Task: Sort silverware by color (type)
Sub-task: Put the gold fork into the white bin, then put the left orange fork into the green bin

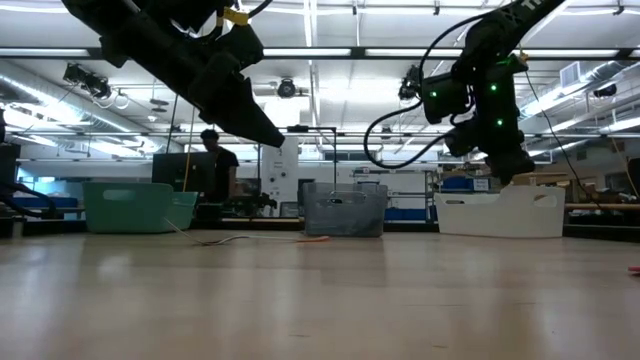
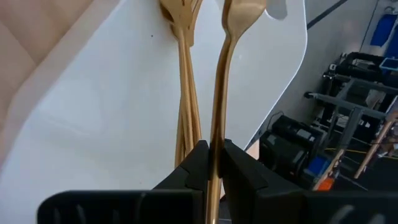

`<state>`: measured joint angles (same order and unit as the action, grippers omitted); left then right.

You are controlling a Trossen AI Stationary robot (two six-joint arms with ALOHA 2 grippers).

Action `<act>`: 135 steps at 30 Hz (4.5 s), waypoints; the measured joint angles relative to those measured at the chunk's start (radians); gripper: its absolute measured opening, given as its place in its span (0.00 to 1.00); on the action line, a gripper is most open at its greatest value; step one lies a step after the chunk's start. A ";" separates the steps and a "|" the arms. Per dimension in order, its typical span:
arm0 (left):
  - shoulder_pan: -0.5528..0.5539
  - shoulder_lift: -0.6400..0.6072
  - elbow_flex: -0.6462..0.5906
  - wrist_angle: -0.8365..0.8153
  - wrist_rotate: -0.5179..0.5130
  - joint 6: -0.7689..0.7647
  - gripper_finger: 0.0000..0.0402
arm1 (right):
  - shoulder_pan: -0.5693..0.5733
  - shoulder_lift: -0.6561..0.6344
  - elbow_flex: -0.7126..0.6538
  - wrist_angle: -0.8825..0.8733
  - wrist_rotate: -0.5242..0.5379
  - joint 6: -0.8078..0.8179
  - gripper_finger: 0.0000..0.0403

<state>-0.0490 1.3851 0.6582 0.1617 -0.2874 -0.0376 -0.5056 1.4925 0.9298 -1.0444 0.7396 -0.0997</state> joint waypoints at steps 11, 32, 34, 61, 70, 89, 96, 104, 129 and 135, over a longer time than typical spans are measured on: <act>0.000 0.000 0.000 0.011 0.000 0.000 0.49 | -0.096 0.001 0.000 0.008 -0.113 -0.001 0.10; 0.000 0.000 0.000 0.034 0.000 0.000 0.49 | -0.206 0.044 0.161 -0.093 -0.290 -0.008 0.10; 0.000 0.000 0.000 0.034 0.000 0.000 0.49 | -0.228 0.045 0.161 -0.097 -0.319 -0.022 0.10; 0.000 0.000 0.000 0.035 0.000 -0.001 0.49 | -0.321 0.044 0.110 0.024 -0.405 -0.076 0.15; 0.000 0.000 0.000 0.034 0.000 -0.001 0.49 | -0.321 0.044 0.117 0.008 -0.387 -0.059 0.28; -0.001 0.000 0.000 -0.124 0.066 -0.114 0.49 | -0.187 0.041 0.298 -0.087 -0.465 0.129 0.30; -0.001 0.000 0.000 -0.138 0.073 -0.152 0.49 | -0.089 0.041 0.309 -0.065 -0.490 0.184 0.30; -0.001 0.012 0.000 -0.151 0.076 -0.180 0.49 | 0.011 0.041 0.309 -0.021 -0.606 0.245 0.30; 0.007 0.205 0.002 -0.090 0.071 -0.187 0.49 | 0.356 0.042 0.309 0.168 -0.614 0.499 0.30; 0.008 0.233 0.000 -0.097 0.071 -0.188 0.49 | 0.444 0.042 0.309 0.285 -0.588 0.525 0.30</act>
<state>-0.0414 1.6184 0.6586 0.0644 -0.2165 -0.2253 -0.0614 1.5341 1.2385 -0.7590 0.1519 0.4256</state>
